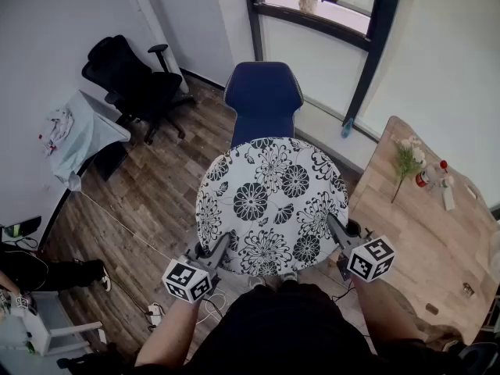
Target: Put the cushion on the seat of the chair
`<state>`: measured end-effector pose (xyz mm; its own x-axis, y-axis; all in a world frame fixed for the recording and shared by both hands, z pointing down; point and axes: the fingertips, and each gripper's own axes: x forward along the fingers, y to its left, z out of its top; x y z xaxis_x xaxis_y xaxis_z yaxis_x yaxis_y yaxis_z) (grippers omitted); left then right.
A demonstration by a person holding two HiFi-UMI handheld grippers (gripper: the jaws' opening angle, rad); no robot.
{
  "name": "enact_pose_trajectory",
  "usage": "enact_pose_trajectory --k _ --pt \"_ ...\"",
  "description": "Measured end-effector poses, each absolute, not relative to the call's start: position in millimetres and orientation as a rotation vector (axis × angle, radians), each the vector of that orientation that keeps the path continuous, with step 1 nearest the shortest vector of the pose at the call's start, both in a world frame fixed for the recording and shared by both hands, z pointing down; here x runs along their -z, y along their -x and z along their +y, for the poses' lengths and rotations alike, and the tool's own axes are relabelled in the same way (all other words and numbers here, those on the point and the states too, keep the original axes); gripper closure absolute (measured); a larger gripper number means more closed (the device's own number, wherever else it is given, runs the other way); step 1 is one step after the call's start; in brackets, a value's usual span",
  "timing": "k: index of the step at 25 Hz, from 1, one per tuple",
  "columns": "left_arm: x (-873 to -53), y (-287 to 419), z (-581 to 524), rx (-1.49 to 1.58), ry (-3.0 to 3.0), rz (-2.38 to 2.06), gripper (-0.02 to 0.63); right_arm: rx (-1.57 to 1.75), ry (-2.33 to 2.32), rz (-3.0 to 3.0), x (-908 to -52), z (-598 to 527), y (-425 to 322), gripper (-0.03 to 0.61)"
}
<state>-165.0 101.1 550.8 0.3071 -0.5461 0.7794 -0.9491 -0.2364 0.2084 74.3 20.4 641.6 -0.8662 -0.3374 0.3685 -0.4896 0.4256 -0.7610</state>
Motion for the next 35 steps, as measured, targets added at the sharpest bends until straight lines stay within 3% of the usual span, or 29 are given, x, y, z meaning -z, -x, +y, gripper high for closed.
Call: enact_pose_trajectory --k 21,24,29,35 --pt "-560.3 163.7 100.9 -0.785 -1.827 -1.426 0.572 -1.442 -0.673 -2.574 -652.8 10.3 -69.4 0.545" --pt "-553.0 130.5 150.1 -0.762 -1.855 -1.438 0.572 -1.397 -0.675 -2.596 -639.7 58.1 -99.9 0.545" --pt "-560.9 33.5 223.4 -0.555 -1.998 -1.657 0.571 -1.042 -0.629 -2.801 -620.1 96.2 -192.7 0.545" --pt "-569.3 66.5 197.2 -0.563 -2.020 -1.579 0.572 -1.068 -0.689 -2.748 -624.0 87.1 -166.8 0.545"
